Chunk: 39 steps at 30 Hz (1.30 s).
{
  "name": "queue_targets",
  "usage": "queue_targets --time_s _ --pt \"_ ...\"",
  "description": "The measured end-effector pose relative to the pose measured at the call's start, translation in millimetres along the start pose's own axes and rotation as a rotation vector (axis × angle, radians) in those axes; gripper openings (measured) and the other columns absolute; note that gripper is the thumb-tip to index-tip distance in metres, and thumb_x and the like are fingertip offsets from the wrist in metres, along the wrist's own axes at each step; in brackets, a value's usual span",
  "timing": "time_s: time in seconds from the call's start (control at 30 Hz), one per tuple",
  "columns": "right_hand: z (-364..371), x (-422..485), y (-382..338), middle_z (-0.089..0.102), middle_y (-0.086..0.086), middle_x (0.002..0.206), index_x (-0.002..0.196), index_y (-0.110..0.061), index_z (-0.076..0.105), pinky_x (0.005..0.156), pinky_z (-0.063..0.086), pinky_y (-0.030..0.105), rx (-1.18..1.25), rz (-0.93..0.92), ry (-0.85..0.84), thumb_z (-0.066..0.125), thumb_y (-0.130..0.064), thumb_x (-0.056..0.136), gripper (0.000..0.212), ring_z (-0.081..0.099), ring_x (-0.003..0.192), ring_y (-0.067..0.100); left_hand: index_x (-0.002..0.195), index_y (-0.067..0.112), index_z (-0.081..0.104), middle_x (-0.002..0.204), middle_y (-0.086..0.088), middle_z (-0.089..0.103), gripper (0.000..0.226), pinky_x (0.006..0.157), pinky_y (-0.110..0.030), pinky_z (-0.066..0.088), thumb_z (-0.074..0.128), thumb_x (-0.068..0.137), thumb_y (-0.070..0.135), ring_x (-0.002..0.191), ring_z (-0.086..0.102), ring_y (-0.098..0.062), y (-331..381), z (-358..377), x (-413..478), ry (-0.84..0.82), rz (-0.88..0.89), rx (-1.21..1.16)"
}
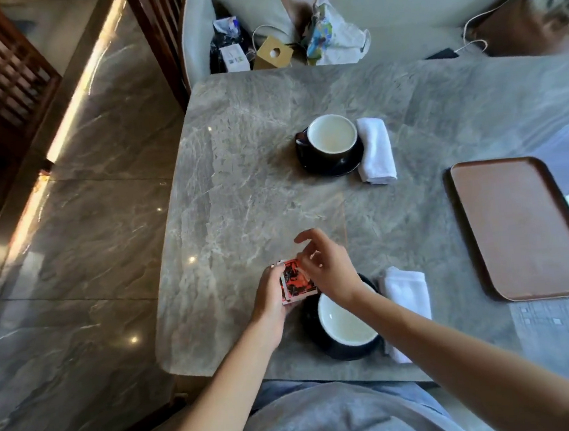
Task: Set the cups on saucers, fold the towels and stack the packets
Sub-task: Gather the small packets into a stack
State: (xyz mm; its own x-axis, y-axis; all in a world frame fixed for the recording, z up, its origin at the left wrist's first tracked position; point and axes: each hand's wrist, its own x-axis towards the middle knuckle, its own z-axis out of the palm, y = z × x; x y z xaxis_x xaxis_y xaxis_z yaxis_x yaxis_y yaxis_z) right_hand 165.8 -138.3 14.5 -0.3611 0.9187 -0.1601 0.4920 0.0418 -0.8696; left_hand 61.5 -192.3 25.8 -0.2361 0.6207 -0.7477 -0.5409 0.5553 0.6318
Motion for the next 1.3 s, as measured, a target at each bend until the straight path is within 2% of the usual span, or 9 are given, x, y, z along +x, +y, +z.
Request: queue_targets --time_s 0.1,0.27,0.4,0.57,0.7,0.83,1.07,1.17,1.3 --pt "-15 -12 9 0.053 -0.009 0.07 0.11 -0.019 0.05 0.063 0.043 0.023 0.109 0.077 0.141 0.052 -0.01 0.088 0.023 0.05 0.062 0.003 0.096 0.015 0.059 0.081 -0.004 0.068 0.024 0.055 -0.025 0.051 0.036 0.095 0.009 0.069 0.066 -0.014 -12 32 -10 0.007 0.04 0.003" --pt "-39 -28 29 0.058 -0.006 0.098 0.118 -0.019 0.048 0.082 0.046 0.015 0.432 0.255 0.2 0.039 -0.018 0.099 0.02 0.058 0.092 0.003 0.098 0.017 0.056 0.083 -0.004 0.065 0.015 0.055 -0.023 0.048 0.041 0.093 0.014 0.072 0.061 -0.012 -33 96 -13 0.021 0.069 0.061" --pt "-76 -37 54 0.062 -0.008 0.095 0.115 -0.016 0.05 0.084 0.048 0.02 0.534 0.284 0.25 0.035 -0.017 0.101 0.02 0.061 0.093 0.009 0.092 0.017 0.053 0.09 -0.009 0.063 0.01 0.072 -0.03 0.046 0.043 0.093 0.016 0.083 0.061 -0.02 -59 145 -13 0.003 0.077 0.117" --pt "-136 -43 93 0.063 -0.004 0.098 0.116 -0.018 0.052 0.068 0.045 0.009 0.521 0.351 0.187 0.037 -0.03 0.101 0.025 0.06 0.085 0.001 0.085 0.017 0.052 0.078 -0.006 0.061 0.018 0.049 -0.02 0.048 0.038 0.093 0.01 0.069 0.06 -0.014 -84 197 -6 -0.026 0.055 0.114" --pt "-184 -44 122 0.063 0.004 0.101 0.101 -0.022 0.06 0.091 0.046 0.034 0.607 0.458 0.268 0.039 -0.037 0.098 0.026 0.061 0.097 0.019 0.084 0.016 0.053 0.08 -0.008 0.062 0.022 0.053 -0.023 0.052 0.036 0.094 0.006 0.065 0.06 -0.014 -97 238 5 -0.059 0.005 0.143" --pt "-221 -47 144 0.066 0.007 0.102 0.092 -0.023 0.063 0.095 0.045 0.04 0.667 0.465 0.28 0.038 -0.041 0.098 0.032 0.061 0.096 0.018 0.11 0.008 0.052 0.097 -0.017 0.061 0.021 0.048 -0.021 0.052 0.037 0.095 0.007 0.066 0.061 -0.017 -105 282 16 -0.093 -0.038 0.208" --pt "-267 -17 175 0.065 -0.002 0.091 0.087 -0.024 0.06 0.078 0.05 0.02 0.708 0.445 0.373 0.034 -0.037 0.101 0.032 0.063 0.083 0.004 0.114 0.009 0.046 0.088 -0.009 0.06 0.023 0.053 -0.025 0.046 0.043 0.095 0.021 0.069 0.056 -0.015 -102 354 35 -0.041 -0.049 0.281" --pt "-280 2 186 0.062 -0.004 0.095 0.093 -0.029 0.059 0.084 0.047 0.025 0.666 0.47 0.393 0.033 -0.039 0.1 0.029 0.059 0.086 0.004 0.118 0.001 0.049 0.092 -0.014 0.061 0.033 0.064 -0.029 0.048 0.044 0.095 0.025 0.073 0.059 -0.021 -92 376 49 -0.045 -0.08 0.257" --pt "-296 30 197 0.061 -0.001 0.105 0.112 -0.021 0.056 0.09 0.043 0.027 0.634 0.457 0.403 0.032 -0.039 0.101 0.032 0.057 0.097 0.01 0.123 0.001 0.052 0.11 -0.019 0.063 0.045 0.091 -0.039 0.048 0.039 0.097 0.035 0.098 0.061 -0.029 -78 401 73 -0.07 -0.119 0.28"
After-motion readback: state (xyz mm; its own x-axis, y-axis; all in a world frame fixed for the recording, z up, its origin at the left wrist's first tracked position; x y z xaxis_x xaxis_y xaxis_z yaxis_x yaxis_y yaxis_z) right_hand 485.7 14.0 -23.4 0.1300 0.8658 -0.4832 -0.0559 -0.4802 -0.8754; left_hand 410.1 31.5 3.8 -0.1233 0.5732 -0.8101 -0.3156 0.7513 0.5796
